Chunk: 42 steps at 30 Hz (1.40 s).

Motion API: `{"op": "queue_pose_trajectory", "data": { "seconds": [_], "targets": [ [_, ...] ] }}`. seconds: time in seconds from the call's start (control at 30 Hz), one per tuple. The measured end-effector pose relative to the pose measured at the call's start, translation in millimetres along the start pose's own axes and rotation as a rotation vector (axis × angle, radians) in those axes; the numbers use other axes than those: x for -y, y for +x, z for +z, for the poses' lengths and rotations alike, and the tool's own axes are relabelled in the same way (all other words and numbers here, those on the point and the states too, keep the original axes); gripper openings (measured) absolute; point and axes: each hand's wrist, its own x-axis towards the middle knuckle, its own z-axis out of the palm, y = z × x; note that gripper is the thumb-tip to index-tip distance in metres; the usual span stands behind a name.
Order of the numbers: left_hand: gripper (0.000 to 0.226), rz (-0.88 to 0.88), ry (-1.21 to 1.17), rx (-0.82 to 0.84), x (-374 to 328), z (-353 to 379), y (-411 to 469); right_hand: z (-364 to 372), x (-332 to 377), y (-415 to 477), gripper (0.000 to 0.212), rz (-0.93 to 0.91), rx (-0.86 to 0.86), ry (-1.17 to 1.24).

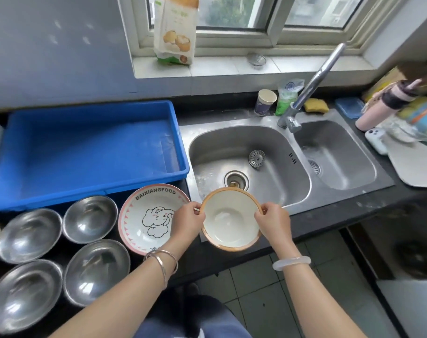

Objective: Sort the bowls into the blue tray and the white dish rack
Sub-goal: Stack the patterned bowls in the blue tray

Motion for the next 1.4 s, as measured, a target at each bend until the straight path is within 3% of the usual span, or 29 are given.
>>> {"op": "queue_pose_trajectory", "data": {
  "seconds": [0.4, 0.53, 0.83, 1.0, 1.17, 1.27, 1.4],
  "targets": [
    [0.015, 0.007, 0.042, -0.006, 12.1, 8.6, 1.8, 18.1, -16.0, -0.2, 0.02, 0.034, 0.084, 0.086],
    [0.016, 0.0, 0.026, 0.002, 11.9, 9.4, 0.3, 19.1, -19.4, -2.2, 0.011, 0.043, 0.092, 0.145],
    [0.025, -0.072, -0.178, 0.077, 19.1, -3.5, -5.9, 17.6, -18.1, -6.1, 0.035, 0.046, 0.17, 0.139],
    [0.022, -0.12, -0.158, -0.184, 31.1, -33.2, -12.6, 11.0, 6.2, -2.1, 0.034, -0.181, 0.029, 0.042],
    [0.028, -0.18, -0.051, -0.42, 54.8, -66.0, -18.5, 37.1, 65.2, 3.7, 0.031, -0.408, 0.137, 0.022],
    [0.039, -0.237, -0.053, -0.474, 66.0, -76.6, -23.0, 64.8, 99.6, 5.8, 0.032, -0.514, 0.223, -0.047],
    [0.046, -0.326, -0.047, -0.418, 75.8, -80.0, -24.9, 95.1, 124.4, 15.6, 0.029, -0.529, 0.345, -0.31]
  ]
}}
